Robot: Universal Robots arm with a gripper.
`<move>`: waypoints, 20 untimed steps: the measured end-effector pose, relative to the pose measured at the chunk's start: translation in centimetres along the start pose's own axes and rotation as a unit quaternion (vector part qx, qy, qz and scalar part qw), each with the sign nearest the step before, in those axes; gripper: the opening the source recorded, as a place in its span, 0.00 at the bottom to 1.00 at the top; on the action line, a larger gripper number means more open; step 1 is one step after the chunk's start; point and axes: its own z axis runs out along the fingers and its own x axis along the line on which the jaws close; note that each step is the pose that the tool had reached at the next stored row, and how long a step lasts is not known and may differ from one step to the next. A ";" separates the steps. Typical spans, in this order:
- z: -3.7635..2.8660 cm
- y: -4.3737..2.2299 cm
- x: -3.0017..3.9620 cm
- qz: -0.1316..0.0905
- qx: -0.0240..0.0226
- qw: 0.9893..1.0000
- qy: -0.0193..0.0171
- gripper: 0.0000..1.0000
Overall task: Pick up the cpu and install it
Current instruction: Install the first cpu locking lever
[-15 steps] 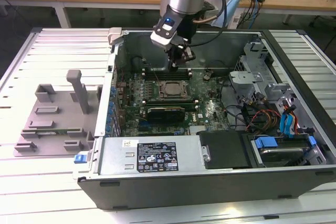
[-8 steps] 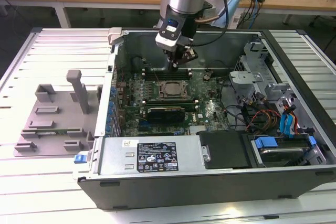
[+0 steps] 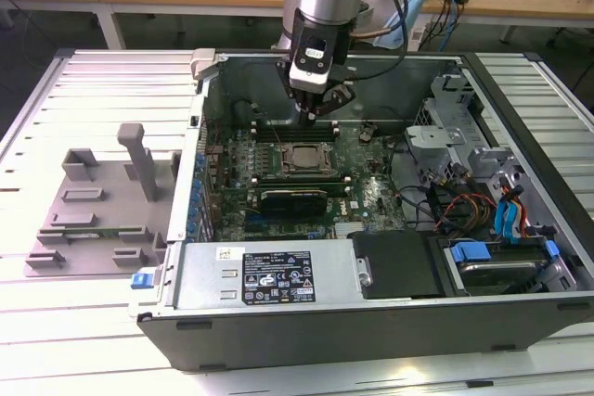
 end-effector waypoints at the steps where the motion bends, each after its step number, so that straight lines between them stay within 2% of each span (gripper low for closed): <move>1: 0.00 0.00 0.00 -0.010 0.000 1.000 -0.001 0.11; 3: 0.00 0.00 0.00 -0.023 0.001 1.000 -0.002 0.11; 6: 0.00 0.00 0.00 -0.049 0.001 0.999 -0.004 0.11; 8: 0.00 0.00 0.00 -0.066 0.002 0.998 -0.005 0.11; 9: 0.00 0.00 0.00 -0.082 0.002 0.997 -0.006 0.11; 11: 0.00 0.00 0.00 -0.114 0.003 0.993 -0.008 0.11; 12: 0.00 0.00 0.00 -0.121 0.003 0.993 -0.009 0.11; 13: 0.00 0.00 0.00 -0.136 0.003 0.991 -0.010 0.11; 14: 0.00 0.00 0.00 -0.164 0.004 0.986 -0.012 0.11; 15: 0.00 0.00 0.00 -0.175 0.004 0.985 -0.013 0.11; 16: 0.00 0.00 0.00 -0.182 0.004 0.983 -0.013 0.11; 17: 0.00 0.00 0.00 -0.192 0.005 0.981 -0.014 0.11; 19: 0.00 0.00 0.00 -0.205 0.005 0.979 -0.015 0.11; 20: 0.01 0.00 0.00 -0.213 0.004 0.977 -0.014 0.11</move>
